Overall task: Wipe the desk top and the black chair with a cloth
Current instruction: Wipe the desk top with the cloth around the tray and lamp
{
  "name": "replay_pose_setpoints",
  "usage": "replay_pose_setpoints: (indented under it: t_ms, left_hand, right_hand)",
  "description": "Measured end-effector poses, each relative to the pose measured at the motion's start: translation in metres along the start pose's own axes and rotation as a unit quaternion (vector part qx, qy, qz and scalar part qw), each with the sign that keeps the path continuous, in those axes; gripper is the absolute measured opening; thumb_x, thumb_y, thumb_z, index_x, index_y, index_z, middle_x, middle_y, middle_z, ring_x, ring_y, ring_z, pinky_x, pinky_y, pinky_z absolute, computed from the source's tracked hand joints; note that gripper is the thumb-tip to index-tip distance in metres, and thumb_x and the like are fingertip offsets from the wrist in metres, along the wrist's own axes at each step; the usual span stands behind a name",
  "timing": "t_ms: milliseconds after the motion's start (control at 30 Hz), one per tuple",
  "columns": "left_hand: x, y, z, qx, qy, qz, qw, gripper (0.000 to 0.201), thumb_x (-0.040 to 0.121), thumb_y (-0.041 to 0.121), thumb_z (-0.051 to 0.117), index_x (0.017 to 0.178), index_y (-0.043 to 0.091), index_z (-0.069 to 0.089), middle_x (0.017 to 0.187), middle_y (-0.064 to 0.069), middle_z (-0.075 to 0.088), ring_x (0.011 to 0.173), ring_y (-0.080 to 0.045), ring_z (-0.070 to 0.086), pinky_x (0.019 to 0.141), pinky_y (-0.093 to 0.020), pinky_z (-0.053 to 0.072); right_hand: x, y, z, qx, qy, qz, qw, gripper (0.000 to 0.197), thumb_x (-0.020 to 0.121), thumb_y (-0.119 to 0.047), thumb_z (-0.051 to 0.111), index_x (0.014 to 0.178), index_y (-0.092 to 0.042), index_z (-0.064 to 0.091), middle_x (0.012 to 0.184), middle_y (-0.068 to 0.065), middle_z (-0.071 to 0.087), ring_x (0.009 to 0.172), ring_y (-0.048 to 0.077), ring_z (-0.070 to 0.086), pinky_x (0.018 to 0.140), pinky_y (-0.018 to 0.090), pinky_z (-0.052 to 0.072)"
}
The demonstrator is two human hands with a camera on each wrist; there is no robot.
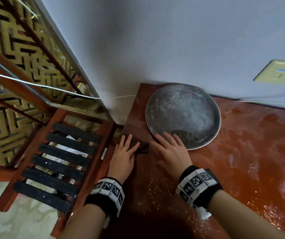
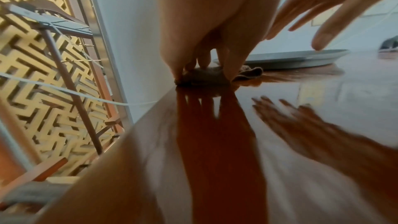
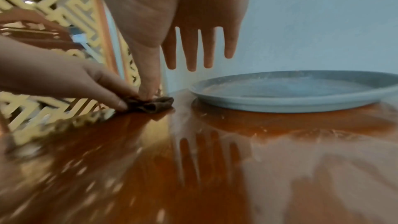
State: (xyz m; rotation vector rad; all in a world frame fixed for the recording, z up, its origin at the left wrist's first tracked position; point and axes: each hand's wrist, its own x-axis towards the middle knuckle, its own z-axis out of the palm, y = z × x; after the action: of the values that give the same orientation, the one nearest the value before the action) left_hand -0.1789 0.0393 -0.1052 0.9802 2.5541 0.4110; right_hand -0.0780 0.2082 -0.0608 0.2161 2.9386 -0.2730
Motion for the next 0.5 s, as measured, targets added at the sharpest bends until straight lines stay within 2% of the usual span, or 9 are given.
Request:
replay_pose_setpoints:
  t_ms: [33,67,100,133,167,267,367,433,500]
  left_hand:
    - [0.011,0.001,-0.003,0.005,-0.005,-0.003,1.0,0.05,0.098,0.013,0.041,0.144,0.032,0.034,0.159,0.003,0.002,0.146,-0.019,-0.007,0.117,-0.034,0.002]
    - [0.023,0.003,-0.007,0.011,-0.009,-0.003,1.0,0.05,0.098,0.013,0.041,0.144,0.032,0.033,0.159,0.002,0.002,0.147,-0.02,-0.006,0.117,-0.035,0.004]
    - [0.035,0.005,-0.011,0.016,-0.014,-0.004,1.0,0.05,0.099,0.014,0.04,0.145,0.032,0.032,0.159,0.001,0.002,0.147,-0.021,-0.006,0.117,-0.036,0.005]
    - [0.045,0.008,-0.016,0.022,-0.02,-0.006,1.0,0.05,0.099,0.015,0.04,0.145,0.032,0.031,0.159,0.001,0.001,0.147,-0.022,-0.005,0.117,-0.037,0.006]
    - [0.052,0.009,-0.018,0.031,-0.025,-0.009,0.999,0.05,0.099,0.016,0.039,0.146,0.031,0.03,0.159,0.0,0.0,0.147,-0.022,-0.005,0.117,-0.037,0.007]
    - [0.046,0.011,-0.016,0.044,-0.024,-0.017,0.999,0.049,0.1,0.019,0.037,0.147,0.031,0.028,0.159,0.001,-0.003,0.146,-0.022,-0.007,0.118,-0.036,0.008]
    - [0.015,0.007,-0.001,0.024,0.013,-0.004,1.0,0.049,0.1,0.019,0.038,0.147,0.03,0.029,0.159,0.002,-0.001,0.147,-0.022,-0.006,0.117,-0.036,0.006]
    - [0.011,0.006,0.003,0.016,0.021,-0.003,1.0,0.049,0.099,0.018,0.04,0.146,0.03,0.03,0.159,0.002,0.001,0.147,-0.023,-0.004,0.117,-0.036,0.006]
    - [0.031,0.007,-0.002,0.031,0.007,-0.005,0.999,0.049,0.1,0.019,0.038,0.147,0.031,0.027,0.159,0.002,-0.002,0.147,-0.022,-0.007,0.117,-0.036,0.005]
  right_hand:
    - [0.007,0.003,-0.004,-0.004,0.008,0.012,1.0,0.091,0.038,-0.043,0.091,0.122,-0.026,0.062,0.129,0.006,0.059,0.12,0.029,0.055,0.097,0.05,0.042]
    - [0.013,0.006,-0.009,-0.008,-0.012,0.02,1.0,0.094,0.049,-0.047,0.087,0.134,-0.027,0.051,0.142,0.008,0.047,0.131,0.03,0.043,0.104,0.049,0.036]
    - [0.018,0.009,-0.01,-0.017,-0.02,0.015,1.0,0.095,0.064,-0.048,0.079,0.145,-0.029,0.033,0.154,0.008,0.026,0.142,0.029,0.024,0.112,0.049,0.023]
    - [0.021,0.013,-0.004,-0.023,-0.045,0.01,0.999,0.093,0.075,-0.048,0.071,0.149,-0.031,0.017,0.158,0.006,0.007,0.146,0.027,0.006,0.115,0.048,0.011]
    - [0.021,0.012,-0.001,-0.025,-0.065,0.003,0.998,0.093,0.078,-0.047,0.067,0.15,-0.032,0.01,0.159,0.004,-0.002,0.146,0.027,-0.003,0.115,0.05,0.005]
    - [0.017,0.004,0.007,-0.025,-0.072,-0.01,0.997,0.093,0.073,-0.045,0.074,0.148,-0.033,0.021,0.158,0.007,0.005,0.144,0.029,0.0,0.111,0.058,0.012]
    - [0.016,0.005,0.016,0.002,-0.137,0.012,0.99,0.089,0.084,-0.044,0.063,0.149,-0.038,0.002,0.156,0.001,-0.022,0.144,0.025,-0.015,0.113,0.055,0.005]
    - [0.017,0.006,0.016,0.003,-0.142,0.018,0.99,0.088,0.085,-0.045,0.061,0.148,-0.039,0.0,0.155,0.0,-0.024,0.144,0.024,-0.017,0.115,0.056,0.006]
    - [0.018,0.007,0.021,0.006,-0.139,0.019,0.99,0.086,0.087,-0.041,0.06,0.149,-0.038,0.001,0.155,0.001,-0.024,0.144,0.024,-0.017,0.115,0.056,0.006]
